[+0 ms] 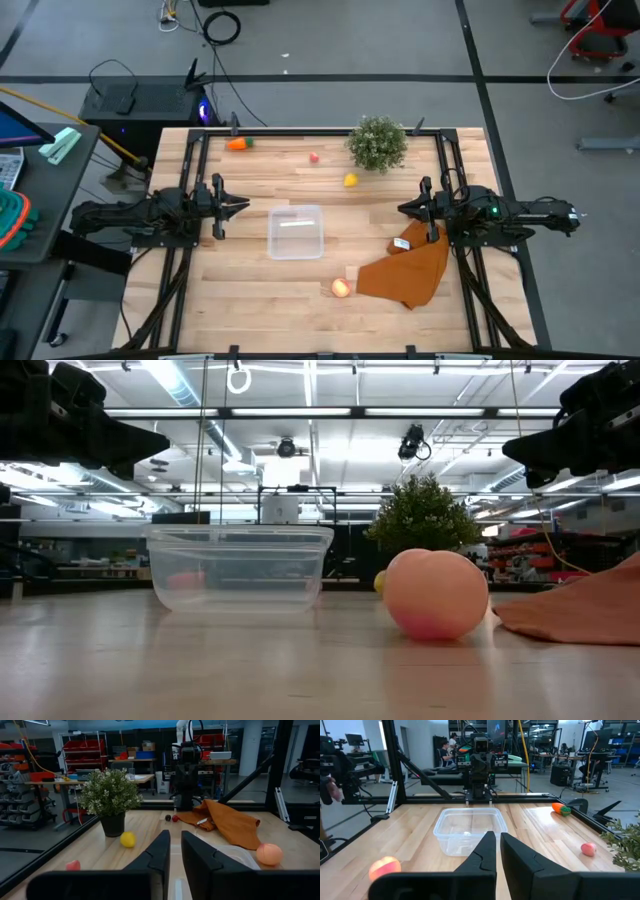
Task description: Pick and placing Produce into tupperware
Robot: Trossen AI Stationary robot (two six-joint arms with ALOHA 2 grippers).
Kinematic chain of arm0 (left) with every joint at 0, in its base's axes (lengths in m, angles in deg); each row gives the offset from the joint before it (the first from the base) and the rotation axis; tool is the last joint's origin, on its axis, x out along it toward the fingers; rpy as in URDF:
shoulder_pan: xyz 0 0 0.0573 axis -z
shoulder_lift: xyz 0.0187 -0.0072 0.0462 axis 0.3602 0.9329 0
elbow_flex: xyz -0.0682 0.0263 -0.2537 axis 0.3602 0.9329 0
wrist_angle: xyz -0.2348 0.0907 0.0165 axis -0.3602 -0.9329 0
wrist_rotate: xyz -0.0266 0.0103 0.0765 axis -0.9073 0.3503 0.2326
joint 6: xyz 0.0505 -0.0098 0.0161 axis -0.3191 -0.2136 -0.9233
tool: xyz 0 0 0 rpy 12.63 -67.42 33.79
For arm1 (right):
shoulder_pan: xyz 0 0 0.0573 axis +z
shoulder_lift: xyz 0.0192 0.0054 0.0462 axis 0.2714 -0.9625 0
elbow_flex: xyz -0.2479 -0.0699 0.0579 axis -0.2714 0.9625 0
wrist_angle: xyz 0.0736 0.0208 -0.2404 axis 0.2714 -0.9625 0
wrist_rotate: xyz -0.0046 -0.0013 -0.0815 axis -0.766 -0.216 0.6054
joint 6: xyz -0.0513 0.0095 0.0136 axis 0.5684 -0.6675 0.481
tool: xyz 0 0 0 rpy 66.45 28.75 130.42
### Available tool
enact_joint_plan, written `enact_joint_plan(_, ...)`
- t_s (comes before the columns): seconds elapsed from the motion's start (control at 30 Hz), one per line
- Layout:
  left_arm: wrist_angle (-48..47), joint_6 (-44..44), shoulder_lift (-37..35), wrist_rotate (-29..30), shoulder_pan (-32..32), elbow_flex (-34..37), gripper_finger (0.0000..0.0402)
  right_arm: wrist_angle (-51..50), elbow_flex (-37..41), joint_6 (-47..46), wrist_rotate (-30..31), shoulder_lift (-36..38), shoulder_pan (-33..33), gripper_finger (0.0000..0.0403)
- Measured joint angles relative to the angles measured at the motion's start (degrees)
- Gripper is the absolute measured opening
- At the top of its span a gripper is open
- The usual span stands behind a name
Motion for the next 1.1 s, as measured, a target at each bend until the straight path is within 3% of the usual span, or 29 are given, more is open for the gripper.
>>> enact_joint_plan(0.13,0.76,0.0,0.02,0.0,-0.01,-0.01,0.0052,0.0,0.0,0.02,-0.01,0.0,-0.01,0.0)
enact_joint_plan(0.37,10.34,-4.26,0.02,0.41,-0.01,0.01,0.0056,0.01,0.01,0.02,0.0,0.01,0.0,0.0)
enact_joint_plan(0.63,30.6,-7.19,0.0,11.45,-0.01,0.01,0.0038,0.0,0.0,0.02,0.0,0.01,-0.01,0.0)
enact_joint_plan(0.9,42.97,-1.34,0.0,11.58,-0.01,-0.08,0.0041,0.02,0.01,0.02,0.0,0.01,-0.02,0.0)
enact_joint_plan(1.1,43.82,-0.84,0.72,11.28,-0.01,-5.6,0.0032,0.04,0.02,0.04,0.0,0.0,0.0,0.0)
